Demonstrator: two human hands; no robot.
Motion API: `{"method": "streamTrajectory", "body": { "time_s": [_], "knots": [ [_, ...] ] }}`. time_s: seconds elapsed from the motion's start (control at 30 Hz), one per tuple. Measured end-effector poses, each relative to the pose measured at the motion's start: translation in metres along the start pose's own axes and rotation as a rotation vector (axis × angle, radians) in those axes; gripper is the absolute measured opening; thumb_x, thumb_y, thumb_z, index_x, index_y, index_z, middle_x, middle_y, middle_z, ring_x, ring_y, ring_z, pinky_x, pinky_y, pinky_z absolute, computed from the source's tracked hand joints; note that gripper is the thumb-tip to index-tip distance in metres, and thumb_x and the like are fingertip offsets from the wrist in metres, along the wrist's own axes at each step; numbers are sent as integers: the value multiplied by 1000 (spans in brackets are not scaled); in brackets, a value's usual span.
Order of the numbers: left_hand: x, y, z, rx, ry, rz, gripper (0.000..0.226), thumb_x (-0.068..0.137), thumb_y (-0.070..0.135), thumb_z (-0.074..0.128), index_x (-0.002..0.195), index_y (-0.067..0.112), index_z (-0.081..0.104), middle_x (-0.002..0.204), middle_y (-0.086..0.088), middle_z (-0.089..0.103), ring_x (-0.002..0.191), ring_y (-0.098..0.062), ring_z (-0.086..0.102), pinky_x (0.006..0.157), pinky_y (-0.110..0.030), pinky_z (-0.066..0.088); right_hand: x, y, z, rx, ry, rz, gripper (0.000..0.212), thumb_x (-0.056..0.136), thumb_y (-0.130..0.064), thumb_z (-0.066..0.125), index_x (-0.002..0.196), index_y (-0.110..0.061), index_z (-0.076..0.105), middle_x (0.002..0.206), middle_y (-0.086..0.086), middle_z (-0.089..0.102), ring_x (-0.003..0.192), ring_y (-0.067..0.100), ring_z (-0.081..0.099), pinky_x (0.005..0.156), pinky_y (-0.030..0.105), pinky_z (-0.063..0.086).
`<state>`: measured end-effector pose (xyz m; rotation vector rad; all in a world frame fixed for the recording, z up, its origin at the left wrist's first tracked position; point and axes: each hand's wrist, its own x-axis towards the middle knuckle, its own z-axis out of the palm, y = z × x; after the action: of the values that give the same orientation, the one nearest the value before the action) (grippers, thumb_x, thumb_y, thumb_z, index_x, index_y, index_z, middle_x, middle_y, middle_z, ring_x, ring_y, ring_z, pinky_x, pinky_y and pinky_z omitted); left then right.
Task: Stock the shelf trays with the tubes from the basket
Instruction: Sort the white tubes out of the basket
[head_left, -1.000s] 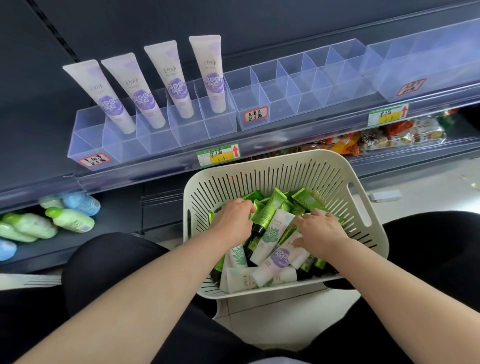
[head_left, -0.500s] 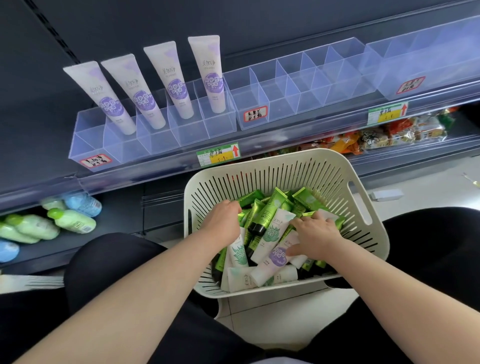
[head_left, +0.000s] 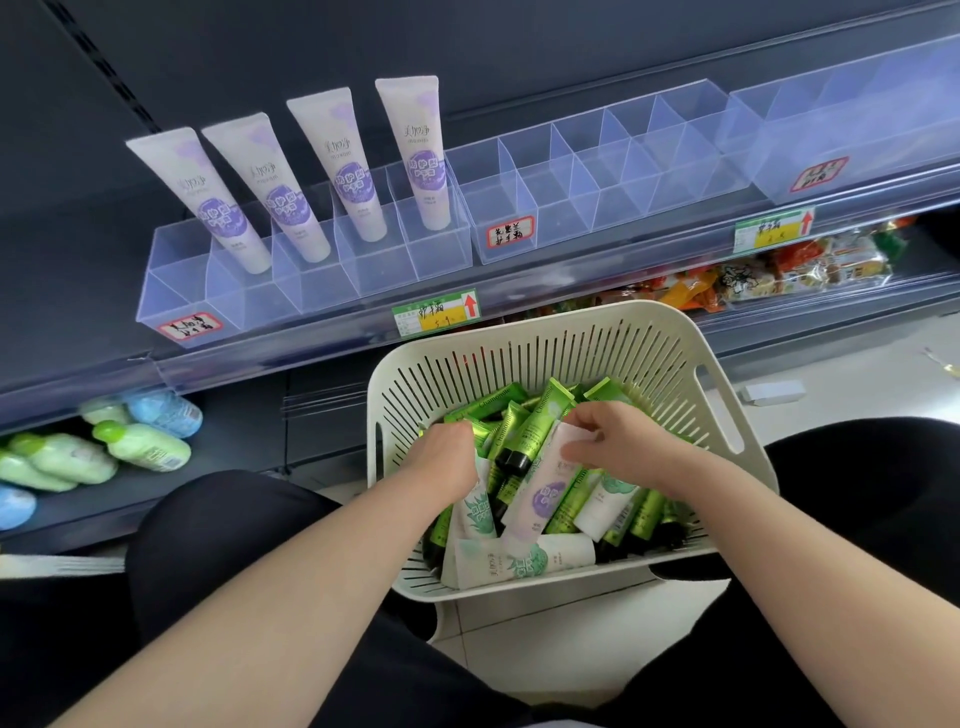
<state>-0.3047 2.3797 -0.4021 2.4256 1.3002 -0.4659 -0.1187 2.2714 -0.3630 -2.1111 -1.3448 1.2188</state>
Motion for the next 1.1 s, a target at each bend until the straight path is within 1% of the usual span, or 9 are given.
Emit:
{"method": "streamTrajectory", "body": {
  "time_s": [0.07, 0.17, 0.23, 0.3, 0.37, 0.5, 0.7, 0.9, 1.1],
  "knots": [
    [0, 1, 2, -1, -4, -13, 23, 91, 5, 56, 113, 8, 60, 111, -10, 61, 100, -25, 59, 75, -33, 47, -3, -8, -6, 5, 52, -67, 4, 89, -18, 60, 90, -19, 63, 84, 1, 67, 73, 20, 63, 64, 34, 50],
    [1, 3, 3, -79, -13, -66, 16, 92, 11, 57, 104, 8, 68, 105, -8, 65, 96, -24, 61, 79, -35, 50, -6, -18, -13, -87, 164, -203, 8, 91, -19, 57, 94, -23, 63, 82, -10, 63, 60, 0, 53, 53, 19, 40],
    [1, 4, 0, -122, -19, -85, 16, 91, 14, 58, 99, 9, 71, 103, -6, 66, 94, -23, 61, 80, -34, 51, -8, -22, -14, -162, 239, -281, 12, 91, -19, 58, 99, -23, 66, 87, -11, 62, 69, -1, 54, 59, 18, 40],
    [0, 5, -5, -156, -4, -85, 17, 92, 15, 56, 94, 10, 72, 100, -4, 66, 91, -21, 61, 77, -33, 50, -9, -27, -15, -232, 301, -330, 16, 90, -18, 59, 102, -23, 67, 94, -8, 64, 87, 10, 56, 74, 28, 46],
    [-2, 7, -12, -180, 37, -61, 16, 93, 15, 54, 87, 13, 68, 96, -1, 64, 88, -18, 58, 73, -30, 46, -10, -32, -16, -289, 370, -367, 19, 90, -18, 58, 105, -23, 68, 97, -6, 66, 94, 15, 56, 81, 34, 48],
    [-15, 3, -38, -271, 221, 18, 13, 96, 18, 51, 85, 22, 55, 88, 4, 59, 82, -15, 56, 65, -30, 43, -8, -44, -18, -381, 465, -404, 25, 94, -18, 53, 114, -24, 66, 101, -3, 67, 95, 19, 56, 81, 40, 49],
    [-42, -17, -99, -359, 588, 30, 16, 98, 25, 47, 83, 27, 51, 76, 9, 55, 68, -9, 52, 49, -30, 37, -5, -83, -23, -407, 575, -471, 24, 93, -19, 52, 112, -25, 66, 103, -3, 67, 99, 22, 55, 76, 35, 46],
    [-81, -54, -169, -341, 866, -75, 15, 99, 21, 44, 87, 26, 50, 75, 12, 49, 65, -4, 43, 48, -25, 26, 3, -165, -24, -402, 656, -626, 23, 93, -19, 52, 112, -24, 64, 102, -2, 66, 98, 22, 56, 72, 37, 48],
    [-123, -112, -223, -282, 1058, -253, 15, 96, 14, 42, 95, 22, 54, 86, 3, 57, 75, -20, 49, 49, -32, 30, 19, -267, -9, -393, 658, -821, 28, 92, -17, 49, 114, -26, 64, 102, -1, 66, 97, 23, 56, 70, 37, 49]
  ]
}}
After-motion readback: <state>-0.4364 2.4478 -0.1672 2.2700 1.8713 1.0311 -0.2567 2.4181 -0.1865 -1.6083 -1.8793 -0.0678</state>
